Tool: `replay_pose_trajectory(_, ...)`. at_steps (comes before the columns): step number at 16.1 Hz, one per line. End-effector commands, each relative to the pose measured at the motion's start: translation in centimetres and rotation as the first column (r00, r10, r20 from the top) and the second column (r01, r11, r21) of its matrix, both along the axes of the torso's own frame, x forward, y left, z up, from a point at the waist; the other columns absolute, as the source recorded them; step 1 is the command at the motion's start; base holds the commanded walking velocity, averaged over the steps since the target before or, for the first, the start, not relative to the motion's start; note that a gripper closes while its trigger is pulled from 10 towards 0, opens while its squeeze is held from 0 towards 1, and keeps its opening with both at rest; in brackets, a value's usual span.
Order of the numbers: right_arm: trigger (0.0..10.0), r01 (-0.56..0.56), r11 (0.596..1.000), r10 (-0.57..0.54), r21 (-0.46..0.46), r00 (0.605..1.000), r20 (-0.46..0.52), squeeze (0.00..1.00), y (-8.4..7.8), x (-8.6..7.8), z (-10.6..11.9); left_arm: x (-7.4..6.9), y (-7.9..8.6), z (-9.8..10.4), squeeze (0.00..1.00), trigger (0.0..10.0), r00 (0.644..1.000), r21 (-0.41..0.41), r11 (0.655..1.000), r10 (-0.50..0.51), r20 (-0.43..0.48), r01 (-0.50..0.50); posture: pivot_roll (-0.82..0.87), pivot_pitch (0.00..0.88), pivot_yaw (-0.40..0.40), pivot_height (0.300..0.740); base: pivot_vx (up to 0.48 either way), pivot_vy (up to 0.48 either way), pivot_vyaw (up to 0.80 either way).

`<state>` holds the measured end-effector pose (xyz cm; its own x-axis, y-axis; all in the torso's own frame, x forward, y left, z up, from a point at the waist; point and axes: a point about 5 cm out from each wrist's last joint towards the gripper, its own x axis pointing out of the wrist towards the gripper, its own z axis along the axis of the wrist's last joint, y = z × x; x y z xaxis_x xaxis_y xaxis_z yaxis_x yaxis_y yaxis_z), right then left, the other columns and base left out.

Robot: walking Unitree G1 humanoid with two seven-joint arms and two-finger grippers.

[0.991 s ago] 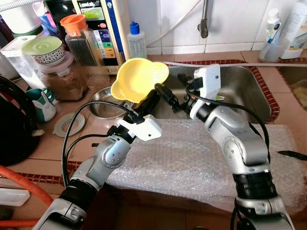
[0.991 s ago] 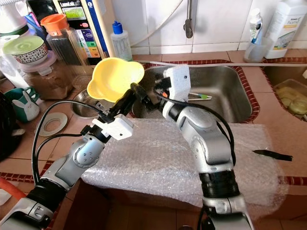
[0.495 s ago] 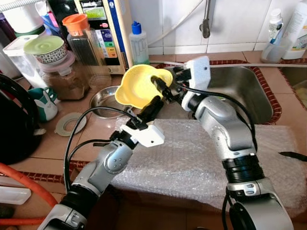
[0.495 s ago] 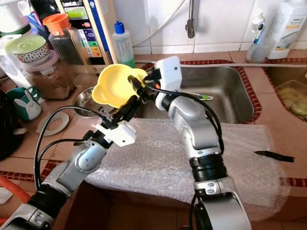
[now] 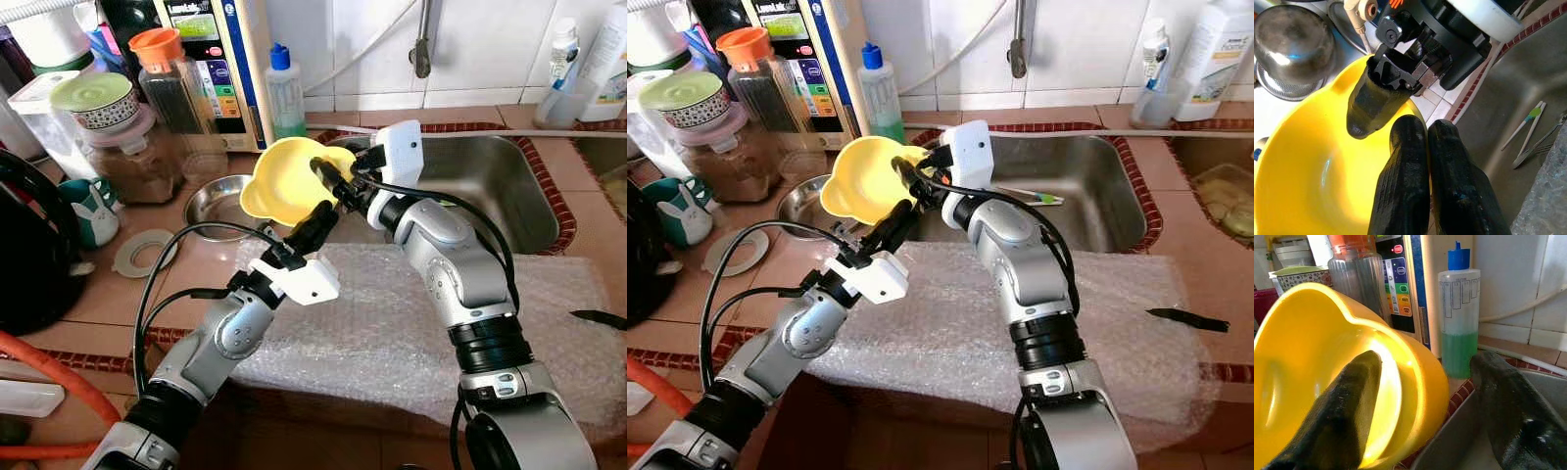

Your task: Kitchen organization

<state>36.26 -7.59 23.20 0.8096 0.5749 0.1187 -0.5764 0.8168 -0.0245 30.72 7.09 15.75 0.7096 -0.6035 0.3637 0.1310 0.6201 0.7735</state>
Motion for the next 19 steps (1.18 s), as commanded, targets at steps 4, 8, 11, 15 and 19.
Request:
replay_pose_trajectory(4,0.0,0.059,0.998,-0.06,-0.007,0.998,-0.03,0.0,-0.8,0.6,-0.4,-0.5,-0.1,0.8,0.0,0.0,0.999,-0.014,1.0,-0.026,0.045,0.027,-0.31,0.098,0.132,0.74,0.0,0.0,0.0)
replay_pose_trajectory(8,0.0,0.075,0.997,-0.073,0.035,0.996,-0.049,0.0,-1.1,0.8,-0.5,-0.6,-0.3,0.7,0.0,0.0,0.999,-0.019,0.999,-0.03,0.039,0.03,-0.31,0.1,0.132,0.74,0.0,0.0,0.0)
replay_pose_trajectory(11,0.0,0.089,0.995,-0.087,0.043,0.995,-0.053,0.0,-1.4,0.8,-0.6,-0.6,-0.4,0.8,0.0,0.0,0.999,-0.023,0.999,-0.031,0.041,0.032,-0.31,0.098,0.133,0.74,0.0,0.0,0.0)
replay_pose_trajectory(15,0.0,0.122,0.991,-0.119,0.055,0.991,-0.055,0.0,-1.8,0.9,-0.7,-0.7,-0.5,1.0,0.0,0.0,0.998,-0.037,0.998,-0.041,0.05,0.043,-0.32,0.096,0.135,0.74,0.0,0.0,0.0)
replay_pose_trajectory(19,0.0,0.175,0.982,-0.172,0.066,0.984,-0.054,0.0,-2.6,1.0,-0.6,-0.6,-0.5,1.3,0.0,4.9,0.998,-0.066,0.997,-0.039,0.049,0.042,-0.33,0.093,0.135,0.74,0.0,0.0,0.0)
